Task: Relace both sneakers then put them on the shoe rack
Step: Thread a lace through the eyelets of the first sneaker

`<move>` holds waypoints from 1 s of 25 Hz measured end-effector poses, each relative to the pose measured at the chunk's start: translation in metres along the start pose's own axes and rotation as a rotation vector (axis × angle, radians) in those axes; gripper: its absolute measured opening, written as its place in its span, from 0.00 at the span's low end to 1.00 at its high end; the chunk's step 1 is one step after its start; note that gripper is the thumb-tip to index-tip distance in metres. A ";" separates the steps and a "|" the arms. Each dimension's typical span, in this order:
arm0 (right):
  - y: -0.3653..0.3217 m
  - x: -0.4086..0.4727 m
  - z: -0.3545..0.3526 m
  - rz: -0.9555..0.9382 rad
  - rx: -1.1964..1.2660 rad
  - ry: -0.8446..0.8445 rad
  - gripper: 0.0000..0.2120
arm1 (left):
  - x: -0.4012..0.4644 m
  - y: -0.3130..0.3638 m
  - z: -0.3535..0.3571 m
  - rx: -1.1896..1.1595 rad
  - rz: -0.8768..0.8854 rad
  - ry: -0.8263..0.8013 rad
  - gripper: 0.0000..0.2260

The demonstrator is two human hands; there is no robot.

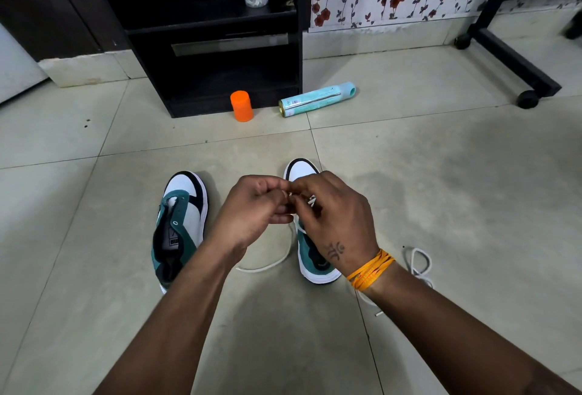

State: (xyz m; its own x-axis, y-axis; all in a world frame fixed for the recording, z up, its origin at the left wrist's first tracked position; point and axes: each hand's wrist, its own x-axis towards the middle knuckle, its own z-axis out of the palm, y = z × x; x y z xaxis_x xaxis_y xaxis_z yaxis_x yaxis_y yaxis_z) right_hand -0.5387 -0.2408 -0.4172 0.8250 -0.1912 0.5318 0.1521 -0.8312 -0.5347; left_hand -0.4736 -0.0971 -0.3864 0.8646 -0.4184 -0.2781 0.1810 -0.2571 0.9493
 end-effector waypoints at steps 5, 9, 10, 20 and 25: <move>-0.001 0.002 -0.002 -0.026 0.076 -0.021 0.03 | -0.002 0.000 -0.004 0.123 0.028 -0.051 0.15; 0.003 0.000 -0.001 -0.109 -0.008 -0.130 0.13 | -0.003 0.000 -0.003 0.093 0.004 -0.054 0.16; 0.005 0.000 0.000 -0.133 -0.045 -0.125 0.12 | -0.004 0.001 -0.003 0.079 -0.009 -0.057 0.16; 0.001 0.009 -0.003 0.358 0.538 -0.046 0.06 | 0.005 -0.005 -0.010 0.192 0.123 0.022 0.03; 0.016 0.008 0.000 0.526 0.569 -0.082 0.08 | 0.004 0.002 -0.011 0.134 0.192 0.246 0.09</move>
State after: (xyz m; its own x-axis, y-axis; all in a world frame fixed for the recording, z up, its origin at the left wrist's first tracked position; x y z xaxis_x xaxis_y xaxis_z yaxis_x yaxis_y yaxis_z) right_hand -0.5294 -0.2561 -0.4213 0.9005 -0.4281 0.0767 -0.0327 -0.2424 -0.9696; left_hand -0.4646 -0.0901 -0.3846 0.9671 -0.2514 -0.0374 -0.0446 -0.3128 0.9488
